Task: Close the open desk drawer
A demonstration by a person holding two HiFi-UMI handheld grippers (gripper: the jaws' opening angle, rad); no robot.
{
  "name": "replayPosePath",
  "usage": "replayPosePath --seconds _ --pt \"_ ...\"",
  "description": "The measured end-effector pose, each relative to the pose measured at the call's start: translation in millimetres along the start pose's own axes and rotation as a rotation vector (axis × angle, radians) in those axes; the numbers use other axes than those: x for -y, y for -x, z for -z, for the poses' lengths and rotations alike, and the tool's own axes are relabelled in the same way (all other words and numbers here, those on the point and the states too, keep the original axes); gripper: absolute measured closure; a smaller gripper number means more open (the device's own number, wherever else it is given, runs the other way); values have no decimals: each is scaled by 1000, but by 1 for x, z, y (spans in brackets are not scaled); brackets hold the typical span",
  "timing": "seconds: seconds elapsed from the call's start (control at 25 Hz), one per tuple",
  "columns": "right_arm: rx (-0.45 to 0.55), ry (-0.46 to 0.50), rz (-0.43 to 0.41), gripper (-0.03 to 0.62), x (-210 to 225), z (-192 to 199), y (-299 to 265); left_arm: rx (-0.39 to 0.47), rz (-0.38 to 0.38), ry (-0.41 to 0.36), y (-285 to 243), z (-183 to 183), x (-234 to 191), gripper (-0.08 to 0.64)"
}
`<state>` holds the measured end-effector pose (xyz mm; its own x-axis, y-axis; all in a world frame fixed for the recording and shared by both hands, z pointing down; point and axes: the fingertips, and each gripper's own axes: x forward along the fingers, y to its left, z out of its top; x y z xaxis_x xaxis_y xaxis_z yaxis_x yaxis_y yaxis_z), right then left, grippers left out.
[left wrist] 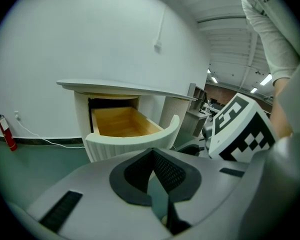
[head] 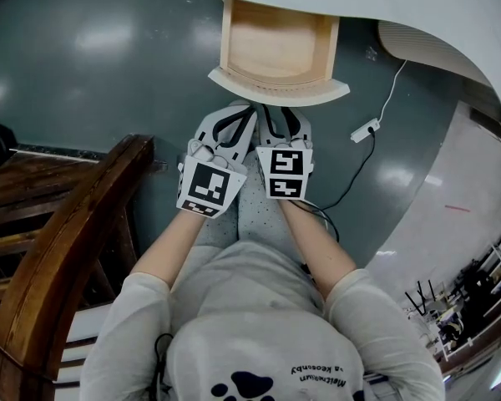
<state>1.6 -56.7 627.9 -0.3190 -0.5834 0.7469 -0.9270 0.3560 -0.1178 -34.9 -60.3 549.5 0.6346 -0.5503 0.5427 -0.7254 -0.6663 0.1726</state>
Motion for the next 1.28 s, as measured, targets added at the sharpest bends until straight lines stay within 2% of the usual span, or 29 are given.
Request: replayPosePath --seconds 0.4,0.64,0.88,1.28 --pt "-52 -89 43 457 10 16 -15 -11 -20 12 -6 4 -9 551" --pt "-59 -105 49 457 12 18 -22 -20 -26 20 -9 10 -13 551" --pt "-81 -58 50 480 6 17 -26 -27 -26 25 -10 13 -15 551" --pt "-78 10 47 483 7 12 -27 -18 -37 49 -15 8 -19 551"
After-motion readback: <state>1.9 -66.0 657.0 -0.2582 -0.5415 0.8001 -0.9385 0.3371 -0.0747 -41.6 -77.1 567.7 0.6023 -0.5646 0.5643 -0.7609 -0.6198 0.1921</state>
